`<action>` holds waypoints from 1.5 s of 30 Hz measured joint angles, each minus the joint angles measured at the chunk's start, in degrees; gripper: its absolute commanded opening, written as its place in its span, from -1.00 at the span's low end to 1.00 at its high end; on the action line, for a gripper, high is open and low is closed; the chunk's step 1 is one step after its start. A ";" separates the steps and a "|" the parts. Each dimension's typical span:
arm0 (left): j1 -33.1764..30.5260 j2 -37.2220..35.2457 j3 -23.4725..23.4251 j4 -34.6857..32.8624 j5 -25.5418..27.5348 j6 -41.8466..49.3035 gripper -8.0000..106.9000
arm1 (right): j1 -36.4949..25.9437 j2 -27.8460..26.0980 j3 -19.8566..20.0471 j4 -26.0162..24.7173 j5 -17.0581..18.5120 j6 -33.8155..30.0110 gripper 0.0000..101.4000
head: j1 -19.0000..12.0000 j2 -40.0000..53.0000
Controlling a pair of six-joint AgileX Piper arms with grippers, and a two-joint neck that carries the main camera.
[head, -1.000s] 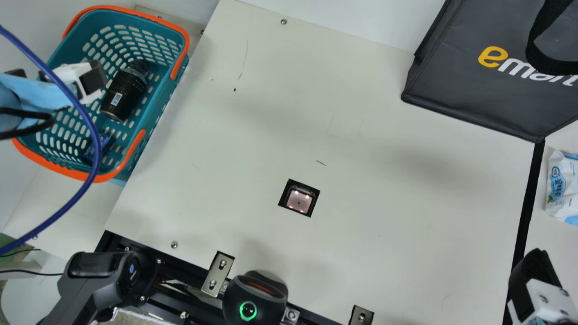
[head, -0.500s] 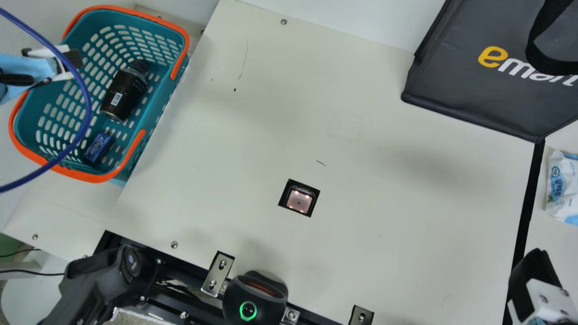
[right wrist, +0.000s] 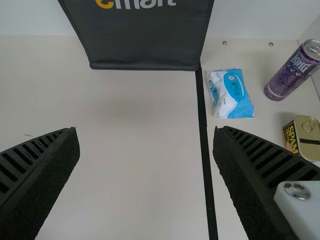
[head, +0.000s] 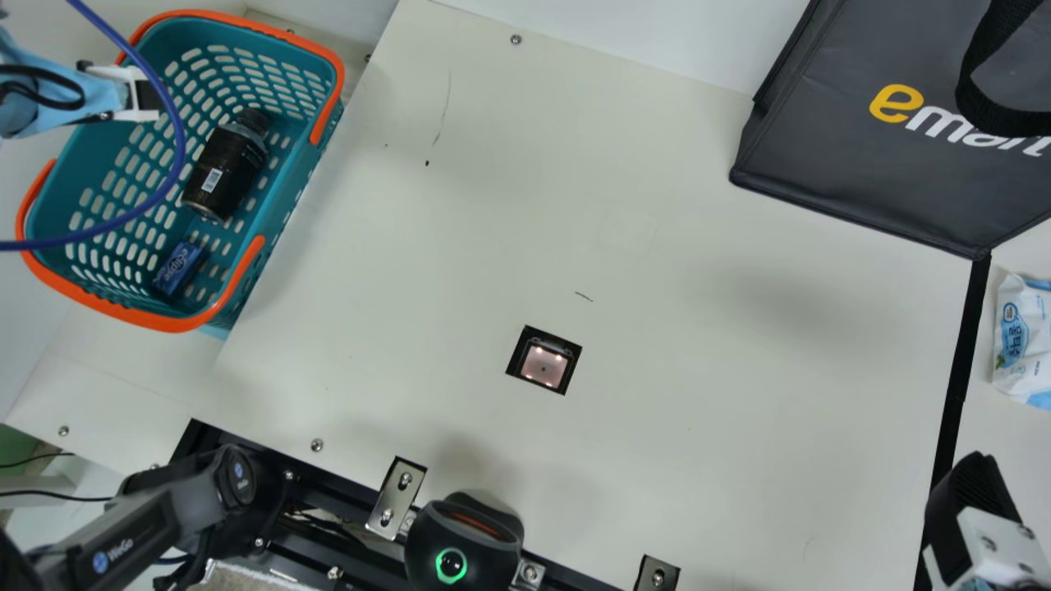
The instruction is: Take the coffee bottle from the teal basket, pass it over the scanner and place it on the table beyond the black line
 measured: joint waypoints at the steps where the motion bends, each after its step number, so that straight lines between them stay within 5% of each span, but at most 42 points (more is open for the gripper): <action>1: -0.26 0.91 -0.38 0.00 0.00 0.48 0.71 | 0.00 0.00 0.00 0.00 0.00 0.00 0.87 | 0.00 0.00; 23: -3.09 23.00 -8.35 1.56 -2.67 10.09 0.71 | 0.00 0.00 0.00 0.00 0.00 0.00 0.87 | 0.00 0.00; 45: -3.60 35.44 -5.33 0.24 -12.71 18.39 0.71 | 0.00 0.00 0.00 0.00 0.08 0.00 0.87 | 0.00 0.00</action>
